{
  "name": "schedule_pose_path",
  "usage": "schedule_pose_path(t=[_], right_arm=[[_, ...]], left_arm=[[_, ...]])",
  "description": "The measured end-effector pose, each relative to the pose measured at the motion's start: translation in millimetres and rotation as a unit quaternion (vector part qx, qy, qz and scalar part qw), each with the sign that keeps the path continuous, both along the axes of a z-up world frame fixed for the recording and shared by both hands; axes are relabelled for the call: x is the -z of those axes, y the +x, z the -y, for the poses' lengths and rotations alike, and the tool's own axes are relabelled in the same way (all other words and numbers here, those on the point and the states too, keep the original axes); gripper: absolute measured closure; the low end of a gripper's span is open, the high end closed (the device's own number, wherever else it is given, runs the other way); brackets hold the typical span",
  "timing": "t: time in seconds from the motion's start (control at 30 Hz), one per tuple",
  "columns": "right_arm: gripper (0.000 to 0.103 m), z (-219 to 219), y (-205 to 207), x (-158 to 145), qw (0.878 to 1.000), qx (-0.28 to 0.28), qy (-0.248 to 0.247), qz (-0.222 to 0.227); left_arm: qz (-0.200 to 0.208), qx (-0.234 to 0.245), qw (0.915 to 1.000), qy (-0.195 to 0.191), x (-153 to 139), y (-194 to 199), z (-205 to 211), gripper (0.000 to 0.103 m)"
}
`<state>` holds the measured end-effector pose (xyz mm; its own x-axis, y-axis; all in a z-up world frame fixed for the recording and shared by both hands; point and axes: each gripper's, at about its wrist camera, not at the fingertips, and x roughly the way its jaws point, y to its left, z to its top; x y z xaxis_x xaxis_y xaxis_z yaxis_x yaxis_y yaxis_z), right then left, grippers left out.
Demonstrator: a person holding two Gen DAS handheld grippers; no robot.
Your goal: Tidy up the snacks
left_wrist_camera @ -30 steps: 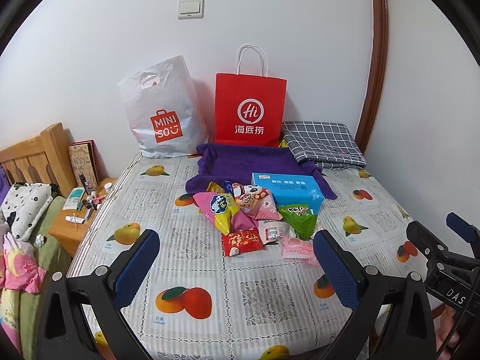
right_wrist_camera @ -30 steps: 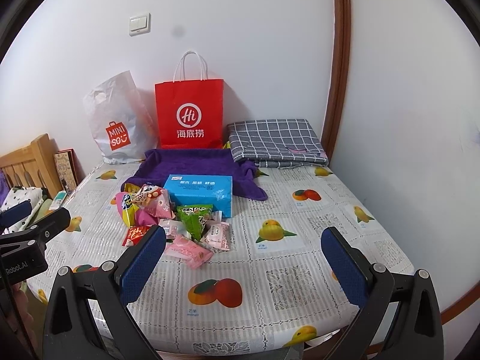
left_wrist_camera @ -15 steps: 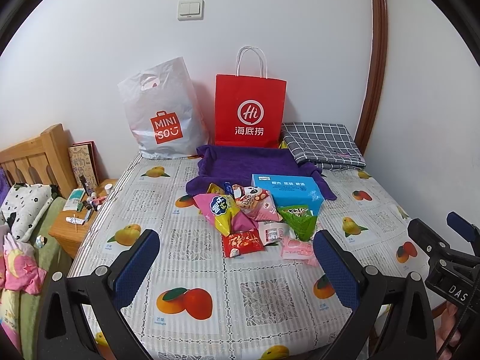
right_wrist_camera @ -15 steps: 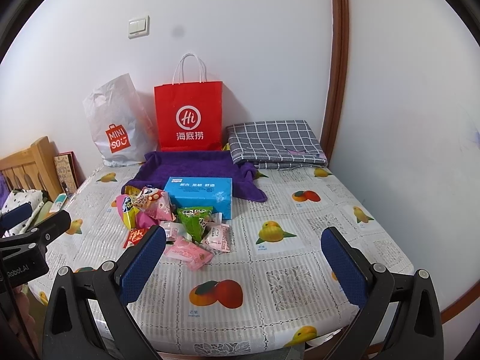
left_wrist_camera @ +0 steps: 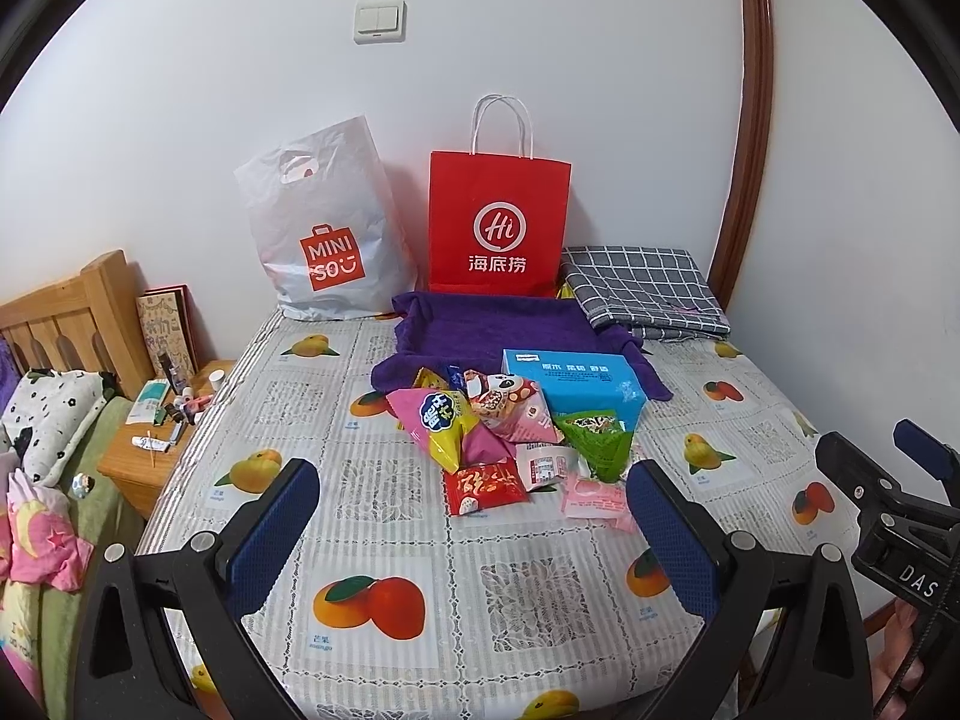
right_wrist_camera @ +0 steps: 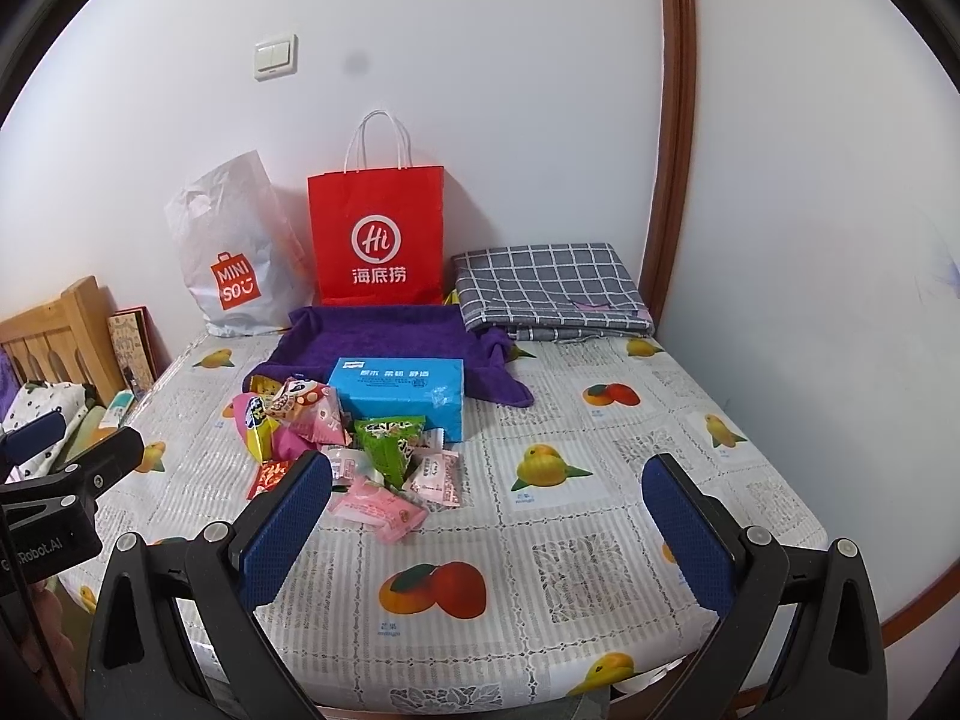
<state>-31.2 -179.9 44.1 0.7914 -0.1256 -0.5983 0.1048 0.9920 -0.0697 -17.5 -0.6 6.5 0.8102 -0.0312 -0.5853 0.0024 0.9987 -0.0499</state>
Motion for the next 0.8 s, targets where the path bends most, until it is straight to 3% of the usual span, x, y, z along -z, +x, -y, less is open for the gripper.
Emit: schedule_pose_path(t=[0.8], right_arm=[[0.001,-1.5,-2.4,-0.8,1.000,0.001,0.001,0.003]], left_arm=[[0.001,0.000,1.0000,-0.001,-1.6,1.5,-0.7,0.000]])
